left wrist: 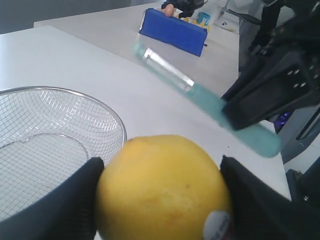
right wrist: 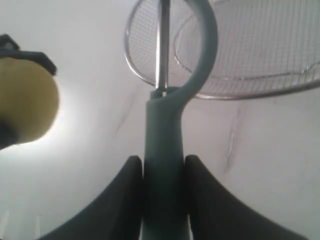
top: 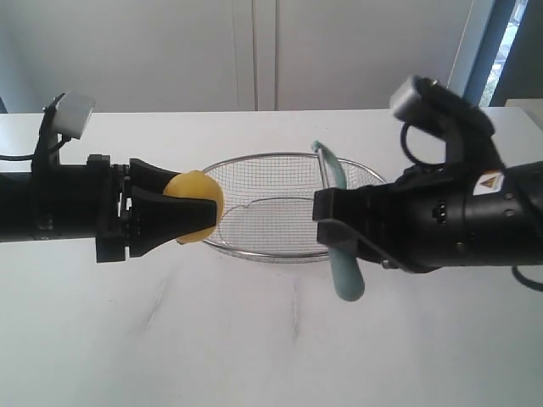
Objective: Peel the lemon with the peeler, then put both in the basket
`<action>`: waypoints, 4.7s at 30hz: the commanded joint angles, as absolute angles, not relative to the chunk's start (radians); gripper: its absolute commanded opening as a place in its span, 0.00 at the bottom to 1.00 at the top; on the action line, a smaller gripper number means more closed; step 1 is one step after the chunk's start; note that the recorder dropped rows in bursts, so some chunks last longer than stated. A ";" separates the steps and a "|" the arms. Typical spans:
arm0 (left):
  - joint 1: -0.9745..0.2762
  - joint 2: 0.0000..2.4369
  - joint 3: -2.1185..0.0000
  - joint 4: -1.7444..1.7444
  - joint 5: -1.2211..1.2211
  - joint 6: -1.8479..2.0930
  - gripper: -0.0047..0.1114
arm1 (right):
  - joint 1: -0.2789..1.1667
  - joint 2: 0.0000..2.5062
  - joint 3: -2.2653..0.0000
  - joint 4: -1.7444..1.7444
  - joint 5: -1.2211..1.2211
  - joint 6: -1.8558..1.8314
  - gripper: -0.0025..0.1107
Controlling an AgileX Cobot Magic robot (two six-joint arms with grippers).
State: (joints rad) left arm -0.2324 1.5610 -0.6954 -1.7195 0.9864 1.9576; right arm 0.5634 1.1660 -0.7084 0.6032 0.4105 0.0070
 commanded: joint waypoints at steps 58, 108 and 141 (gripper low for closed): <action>-0.234 1.559 -0.699 -1.744 1.019 2.119 0.04 | 0.678 1.167 -0.766 1.195 0.394 -0.517 0.02; -0.234 1.559 -0.700 -1.744 1.050 2.119 0.04 | 0.553 1.193 -0.682 0.557 0.394 0.063 0.02; -0.234 1.559 -0.700 -1.744 1.040 2.119 0.04 | 0.609 1.337 -0.688 1.468 0.514 -0.730 0.02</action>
State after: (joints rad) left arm -0.2324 1.5617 -0.6980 -1.7195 1.0156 1.9576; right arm 0.6088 1.3386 -0.6852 1.4577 0.5148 -0.7140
